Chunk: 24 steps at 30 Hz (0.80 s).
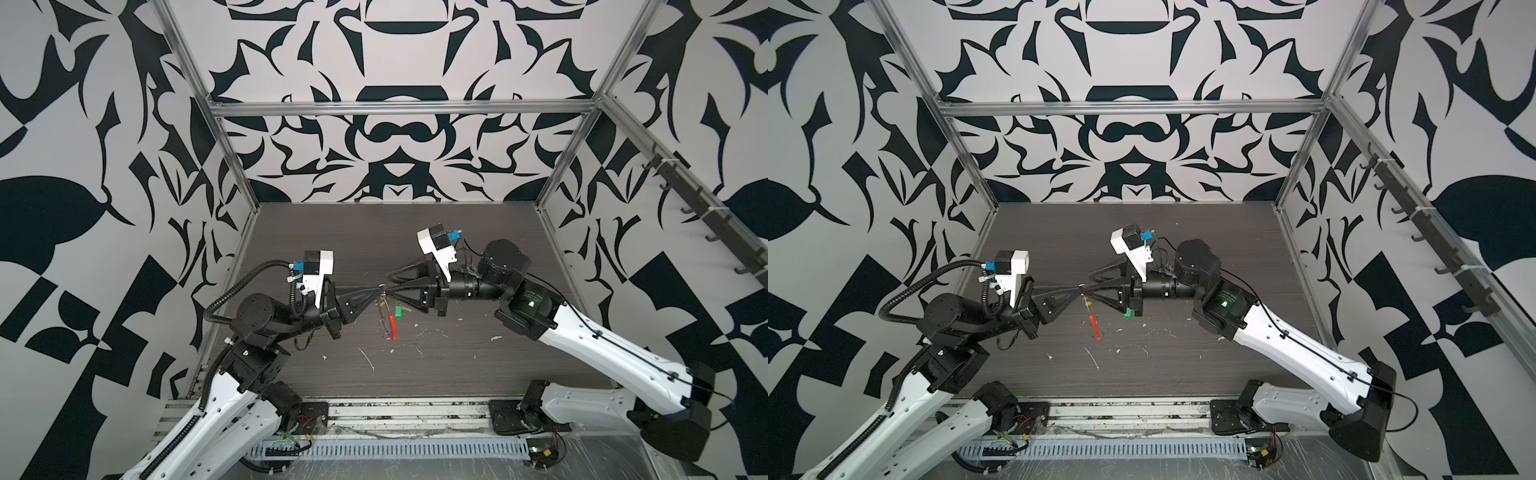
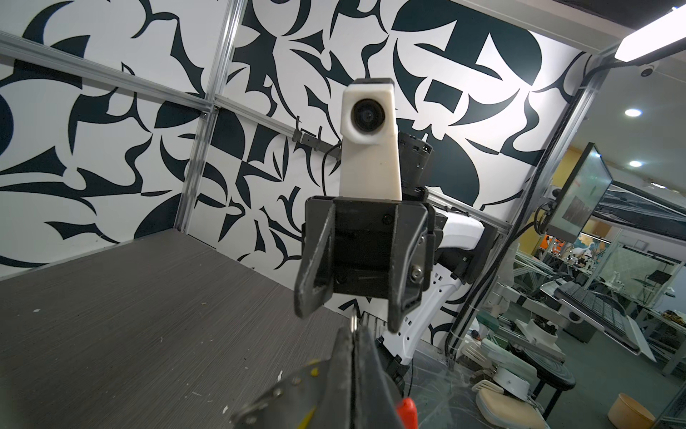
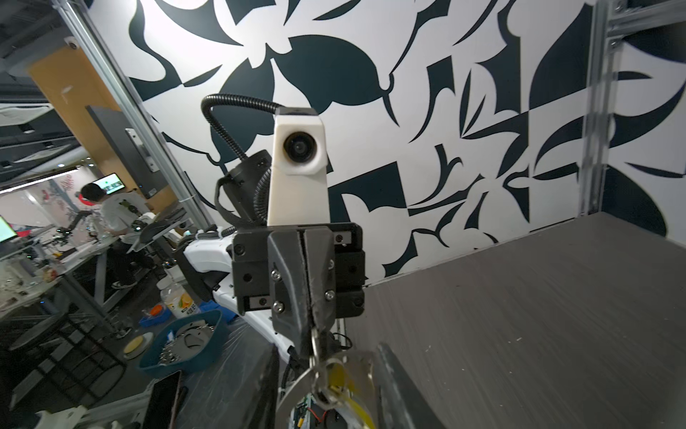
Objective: Remove the keys from the keyring
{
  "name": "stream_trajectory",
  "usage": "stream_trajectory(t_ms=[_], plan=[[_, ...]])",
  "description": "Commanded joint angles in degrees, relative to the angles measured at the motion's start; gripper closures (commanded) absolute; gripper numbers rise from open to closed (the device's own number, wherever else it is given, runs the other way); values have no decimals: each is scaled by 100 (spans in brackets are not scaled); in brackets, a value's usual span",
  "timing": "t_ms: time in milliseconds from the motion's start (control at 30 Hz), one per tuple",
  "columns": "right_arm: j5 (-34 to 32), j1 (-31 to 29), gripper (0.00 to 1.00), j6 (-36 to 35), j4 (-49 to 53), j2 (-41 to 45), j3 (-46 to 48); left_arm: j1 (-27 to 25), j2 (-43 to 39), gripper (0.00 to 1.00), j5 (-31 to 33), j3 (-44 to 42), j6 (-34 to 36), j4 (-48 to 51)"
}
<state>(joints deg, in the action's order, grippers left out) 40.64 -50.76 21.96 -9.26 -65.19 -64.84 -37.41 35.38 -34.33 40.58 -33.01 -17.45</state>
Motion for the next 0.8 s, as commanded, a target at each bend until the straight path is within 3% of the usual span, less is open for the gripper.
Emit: stream_trajectory(t_ms=[0,767], plan=[[288,6,60,181,-503,62,28,5,-34,100,66,23,-3,-294],[259,9,79,208,-516,6,111,5,-5,100,164,-24,-54,-334]])
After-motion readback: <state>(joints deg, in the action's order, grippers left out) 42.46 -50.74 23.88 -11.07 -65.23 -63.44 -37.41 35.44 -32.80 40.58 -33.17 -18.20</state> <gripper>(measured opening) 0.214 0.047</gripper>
